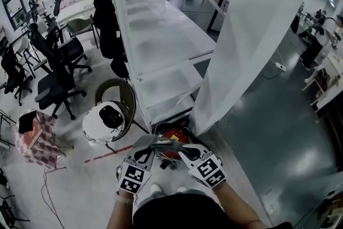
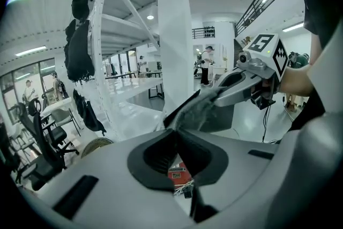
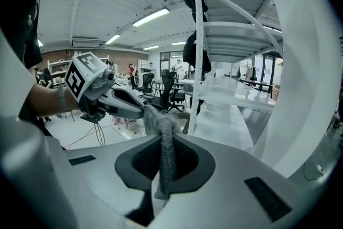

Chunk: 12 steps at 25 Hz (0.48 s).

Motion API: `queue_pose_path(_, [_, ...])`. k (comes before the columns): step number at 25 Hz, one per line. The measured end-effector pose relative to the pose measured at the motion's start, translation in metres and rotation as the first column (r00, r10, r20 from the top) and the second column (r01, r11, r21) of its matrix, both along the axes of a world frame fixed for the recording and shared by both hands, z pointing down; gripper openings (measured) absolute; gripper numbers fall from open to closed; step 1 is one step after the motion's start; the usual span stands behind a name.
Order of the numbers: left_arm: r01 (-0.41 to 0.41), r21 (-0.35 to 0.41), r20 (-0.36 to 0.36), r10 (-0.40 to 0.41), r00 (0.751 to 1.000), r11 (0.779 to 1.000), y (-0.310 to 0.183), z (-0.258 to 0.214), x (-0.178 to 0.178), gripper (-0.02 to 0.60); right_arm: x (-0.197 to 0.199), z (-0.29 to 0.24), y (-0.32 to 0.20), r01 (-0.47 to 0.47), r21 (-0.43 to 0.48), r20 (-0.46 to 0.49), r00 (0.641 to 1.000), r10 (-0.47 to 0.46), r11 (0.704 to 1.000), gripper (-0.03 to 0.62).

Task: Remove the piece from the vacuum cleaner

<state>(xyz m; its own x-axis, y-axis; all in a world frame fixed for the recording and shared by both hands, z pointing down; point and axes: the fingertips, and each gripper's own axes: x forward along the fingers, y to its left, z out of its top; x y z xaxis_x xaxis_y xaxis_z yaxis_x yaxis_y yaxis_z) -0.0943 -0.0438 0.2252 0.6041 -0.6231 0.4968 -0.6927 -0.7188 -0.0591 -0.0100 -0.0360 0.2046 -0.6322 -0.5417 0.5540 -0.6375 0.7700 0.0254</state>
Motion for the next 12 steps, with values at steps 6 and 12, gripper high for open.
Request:
queue_pose_path(6, [-0.016,0.026,-0.002,0.016,1.0,1.0,-0.013,-0.013,0.006,0.035,0.007,-0.012,-0.011,-0.026,0.035,-0.004,1.0,0.026,0.999,0.038])
queue_pose_path(12, [-0.023,0.043,-0.002,0.023,1.0,0.999,-0.017,-0.019,0.011,0.034,0.013,-0.015,-0.013,-0.048,0.052,0.002,0.999,0.048,0.998,0.038])
